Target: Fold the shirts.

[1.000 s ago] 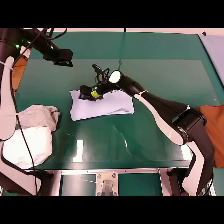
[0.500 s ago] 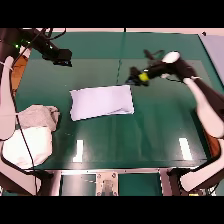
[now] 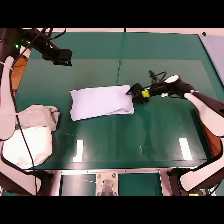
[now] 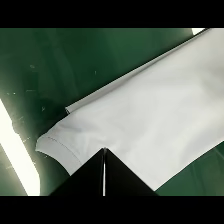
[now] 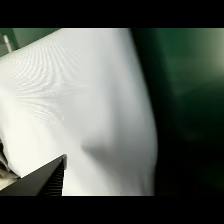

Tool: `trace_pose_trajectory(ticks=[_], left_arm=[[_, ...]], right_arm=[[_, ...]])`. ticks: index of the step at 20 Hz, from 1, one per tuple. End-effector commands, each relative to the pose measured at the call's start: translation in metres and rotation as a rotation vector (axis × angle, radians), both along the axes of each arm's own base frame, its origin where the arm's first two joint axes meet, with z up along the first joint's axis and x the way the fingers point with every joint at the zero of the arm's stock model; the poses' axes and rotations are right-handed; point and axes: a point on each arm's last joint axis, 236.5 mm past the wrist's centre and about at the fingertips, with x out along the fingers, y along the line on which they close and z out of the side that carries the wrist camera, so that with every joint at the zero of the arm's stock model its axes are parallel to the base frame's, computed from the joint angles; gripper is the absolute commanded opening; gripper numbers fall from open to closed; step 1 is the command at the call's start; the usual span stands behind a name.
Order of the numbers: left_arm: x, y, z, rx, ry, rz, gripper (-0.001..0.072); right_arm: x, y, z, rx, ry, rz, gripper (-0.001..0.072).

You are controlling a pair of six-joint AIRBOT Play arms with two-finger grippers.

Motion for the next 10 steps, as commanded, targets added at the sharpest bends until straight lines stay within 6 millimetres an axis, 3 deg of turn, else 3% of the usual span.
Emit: trace_pose_trajectory(ticks=[1,2,4,6,8,10], left_arm=[[-0.001,0.002,0.000,0.004,0.005,0.009,0.0026],[-0.002,0.002,-0.001,0.005,0.009,0.008,0.0026],[-0.001,0.002,-0.001,0.007,0.009,0.008,0.0025],[-0.001,0.002,-0.001,0.007,0.009,0.008,0.0026],[-0.001,0.003,-0.001,0.008,0.009,0.008,0.0026],[-0.001,0.002,-0.001,0.007,0.009,0.008,0.0026]], right_arm=[[0.000,0.056,0.003,0.066,-0.040,0.053,0.0392],[0.003,0.065,0.018,0.084,-0.065,0.083,0.0033],[0.011,0.071,0.055,0.128,-0.099,0.126,0.0025],[0.025,0.056,0.100,0.130,-0.169,0.142,0.0025],[0.037,0.013,0.147,0.097,-0.235,0.103,0.0025],[0.042,-0.045,0.197,0.089,-0.296,0.020,0.0024]])
